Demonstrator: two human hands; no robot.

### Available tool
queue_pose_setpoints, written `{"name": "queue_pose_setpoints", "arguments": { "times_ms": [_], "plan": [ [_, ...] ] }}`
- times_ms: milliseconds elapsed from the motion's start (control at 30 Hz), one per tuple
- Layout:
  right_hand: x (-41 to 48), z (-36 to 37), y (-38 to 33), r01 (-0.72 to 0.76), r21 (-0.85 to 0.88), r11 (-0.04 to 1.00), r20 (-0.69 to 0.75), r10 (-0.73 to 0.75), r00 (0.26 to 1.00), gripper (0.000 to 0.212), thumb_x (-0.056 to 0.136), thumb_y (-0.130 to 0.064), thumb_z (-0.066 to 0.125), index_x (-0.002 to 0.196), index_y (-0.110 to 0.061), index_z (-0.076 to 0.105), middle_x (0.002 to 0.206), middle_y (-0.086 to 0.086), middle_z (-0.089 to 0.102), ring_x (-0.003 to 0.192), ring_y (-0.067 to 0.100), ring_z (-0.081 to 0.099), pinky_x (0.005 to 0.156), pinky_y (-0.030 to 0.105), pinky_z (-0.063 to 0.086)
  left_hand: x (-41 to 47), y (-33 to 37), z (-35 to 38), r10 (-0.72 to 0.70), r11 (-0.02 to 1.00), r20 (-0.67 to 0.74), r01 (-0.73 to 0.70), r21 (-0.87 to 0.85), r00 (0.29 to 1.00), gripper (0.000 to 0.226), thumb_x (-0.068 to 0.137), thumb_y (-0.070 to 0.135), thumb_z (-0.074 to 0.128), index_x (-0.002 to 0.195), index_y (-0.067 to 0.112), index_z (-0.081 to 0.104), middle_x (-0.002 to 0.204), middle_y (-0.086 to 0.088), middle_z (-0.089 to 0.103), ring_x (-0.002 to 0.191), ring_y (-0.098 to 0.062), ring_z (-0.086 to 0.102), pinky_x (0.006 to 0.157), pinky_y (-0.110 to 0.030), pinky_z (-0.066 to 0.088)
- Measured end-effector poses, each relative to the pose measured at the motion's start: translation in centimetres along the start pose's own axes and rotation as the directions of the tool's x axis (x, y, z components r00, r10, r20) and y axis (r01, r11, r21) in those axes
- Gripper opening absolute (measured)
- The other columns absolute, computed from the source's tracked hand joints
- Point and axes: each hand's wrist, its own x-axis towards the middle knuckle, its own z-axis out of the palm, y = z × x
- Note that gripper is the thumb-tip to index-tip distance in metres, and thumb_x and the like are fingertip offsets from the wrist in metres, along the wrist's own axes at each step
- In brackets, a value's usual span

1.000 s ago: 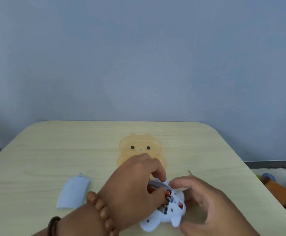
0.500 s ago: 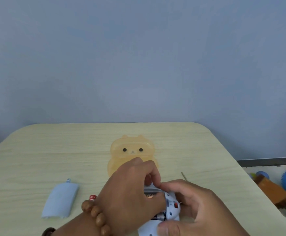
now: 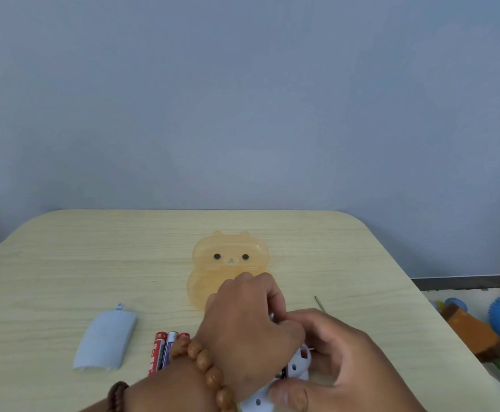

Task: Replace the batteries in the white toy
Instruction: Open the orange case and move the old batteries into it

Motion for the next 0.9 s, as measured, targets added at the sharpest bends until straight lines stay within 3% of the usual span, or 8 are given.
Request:
{"name": "queue_pose_setpoints", "arguments": {
  "times_ms": [167, 267, 400, 533, 633, 800, 900],
  "plan": [
    [-0.1, -0.1, 0.2, -0.012, 0.008, 1.000, 0.001, 0.012, 1.000, 0.056, 0.066, -0.018, 0.094, 0.112, -0.040, 0.073, 0.112, 0.000, 0.078, 0.105, 0.013, 0.076, 0.087, 0.027, 0.060, -0.4, -0.2, -0.4, 0.043, 0.999, 0.013, -0.043, 0.010, 0.999, 0.013, 0.066, 0.037, 0.055, 0.075, 0.029, 0.051, 0.084, 0.011, 0.054, 0.084, -0.005, 0.050, 0.067, -0.022, 0.040],
    [-0.1, 0.0, 0.3, -0.014, 0.011, 1.000, -0.006, 0.014, 1.000, 0.058, 0.067, -0.016, 0.093, 0.114, -0.041, 0.073, 0.114, 0.000, 0.078, 0.107, 0.013, 0.075, 0.092, 0.030, 0.060, -0.8, -0.2, -0.4, 0.149, 0.982, -0.014, -0.147, 0.121, 0.989, 0.009, 0.074, 0.031, 0.055, 0.077, 0.029, 0.047, 0.085, 0.012, 0.051, 0.090, -0.003, 0.046, 0.072, -0.023, 0.043],
    [-0.1, 0.0, 0.6, -0.006, 0.025, 1.000, -0.018, 0.006, 1.000, 0.058, 0.062, -0.024, 0.089, 0.113, -0.046, 0.072, 0.116, -0.004, 0.078, 0.110, 0.010, 0.074, 0.092, 0.028, 0.059, -1.3, -0.3, -1.1, 0.332, 0.889, 0.022, -0.321, 0.327, 0.943, 0.013, 0.075, 0.037, 0.049, 0.087, 0.031, 0.049, 0.090, 0.014, 0.047, 0.092, -0.005, 0.043, 0.074, -0.024, 0.043],
    [-0.1, 0.2, 0.8, -0.017, 0.079, 0.997, -0.005, 0.017, 1.000, 0.060, 0.063, -0.024, 0.095, 0.115, -0.045, 0.072, 0.117, -0.004, 0.078, 0.109, 0.012, 0.074, 0.090, 0.022, 0.059, -1.0, -0.5, -2.7, 0.398, 0.827, 0.107, -0.407, 0.388, 0.911, 0.019, 0.089, 0.038, 0.053, 0.106, 0.032, 0.061, 0.102, 0.016, 0.055, 0.097, -0.003, 0.048, 0.079, -0.028, 0.047],
    [0.0, 0.3, 0.7, -0.021, 0.085, 0.996, -0.008, 0.021, 1.000, 0.061, 0.063, -0.025, 0.096, 0.115, -0.046, 0.072, 0.114, -0.005, 0.079, 0.107, 0.012, 0.075, 0.088, 0.019, 0.058, -0.9, -0.4, -2.9, 0.448, 0.760, 0.122, -0.449, 0.470, 0.886, 0.023, 0.093, 0.037, 0.049, 0.108, 0.030, 0.065, 0.102, 0.013, 0.060, 0.095, -0.008, 0.052, 0.077, -0.033, 0.050],
    [0.0, 0.3, 0.8, -0.039, 0.103, 0.994, -0.022, 0.042, 0.999, 0.064, 0.060, -0.032, 0.098, 0.117, -0.046, 0.071, 0.115, -0.003, 0.079, 0.107, 0.014, 0.076, 0.093, 0.027, 0.059, -0.8, -0.7, -3.3, 0.398, 0.871, 0.049, -0.394, 0.293, 0.916, 0.018, 0.086, 0.043, 0.059, 0.100, 0.034, 0.068, 0.090, 0.018, 0.068, 0.089, 0.001, 0.057, 0.074, -0.022, 0.050],
    [0.0, 0.5, 0.9, -0.059, 0.114, 0.992, 0.003, 0.059, 0.998, 0.065, 0.059, -0.037, 0.100, 0.116, -0.047, 0.070, 0.113, -0.004, 0.080, 0.106, 0.013, 0.076, 0.090, 0.022, 0.058, 0.0, -0.7, -4.0, 0.243, 0.965, -0.006, -0.242, -0.101, 0.970, 0.008, 0.081, 0.032, 0.077, 0.086, 0.029, 0.071, 0.075, 0.015, 0.075, 0.071, 0.001, 0.069, 0.067, -0.015, 0.055]
  ]
}}
